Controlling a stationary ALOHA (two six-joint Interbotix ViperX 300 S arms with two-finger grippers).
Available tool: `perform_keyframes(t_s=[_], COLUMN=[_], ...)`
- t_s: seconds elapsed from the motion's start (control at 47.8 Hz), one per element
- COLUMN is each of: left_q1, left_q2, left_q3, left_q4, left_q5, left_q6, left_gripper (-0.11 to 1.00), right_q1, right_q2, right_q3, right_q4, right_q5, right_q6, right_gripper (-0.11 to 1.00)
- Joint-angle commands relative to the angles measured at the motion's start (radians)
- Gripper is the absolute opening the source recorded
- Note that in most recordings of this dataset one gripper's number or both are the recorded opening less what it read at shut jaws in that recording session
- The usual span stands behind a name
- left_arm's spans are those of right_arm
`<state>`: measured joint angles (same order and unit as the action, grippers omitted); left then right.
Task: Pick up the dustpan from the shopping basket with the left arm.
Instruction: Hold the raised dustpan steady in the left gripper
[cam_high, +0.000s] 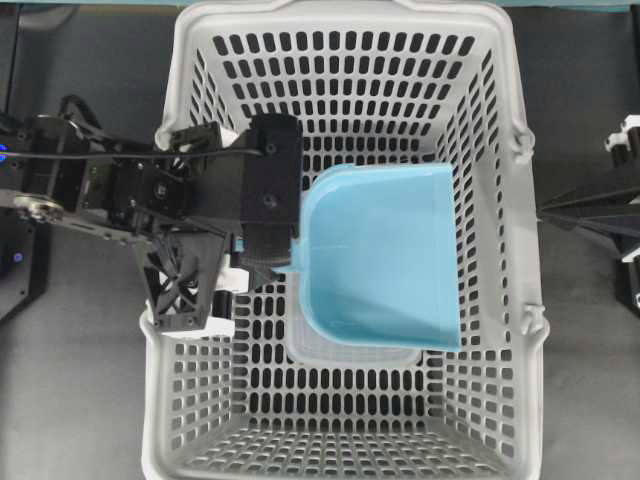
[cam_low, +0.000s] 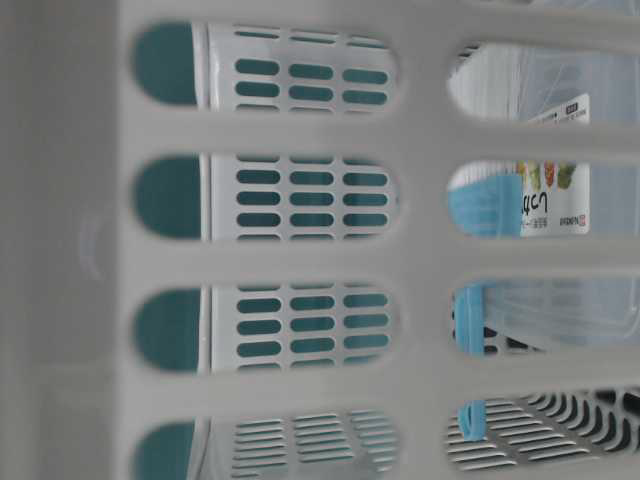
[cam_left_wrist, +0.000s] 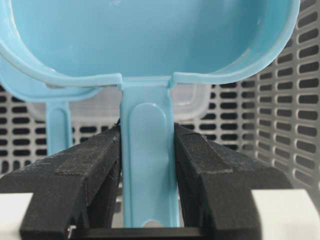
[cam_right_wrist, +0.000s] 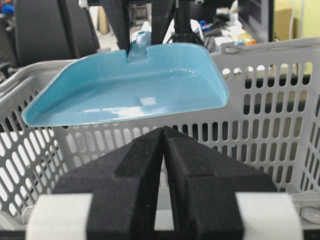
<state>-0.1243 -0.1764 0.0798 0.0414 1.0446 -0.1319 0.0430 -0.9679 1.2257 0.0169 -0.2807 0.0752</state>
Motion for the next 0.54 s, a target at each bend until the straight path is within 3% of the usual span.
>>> perform_keyframes(t_s=[0.0, 0.523], left_q1=[-0.003, 0.000], left_q2=[-0.009, -0.002], left_q3=[-0.018, -0.015], left_q4=[0.003, 0.003], left_q5=[-0.003, -0.003], left_q6=[0.002, 0.002], left_gripper=[0.30, 0.30], right_q1=[0.002, 0.008], right_q2=[0.003, 0.005], right_q3=[-0.008, -0.008], right_q4=[0.003, 0.003], right_q5=[-0.006, -0.006], right_q6=[0.002, 0.002], right_gripper=[-0.01, -0.01])
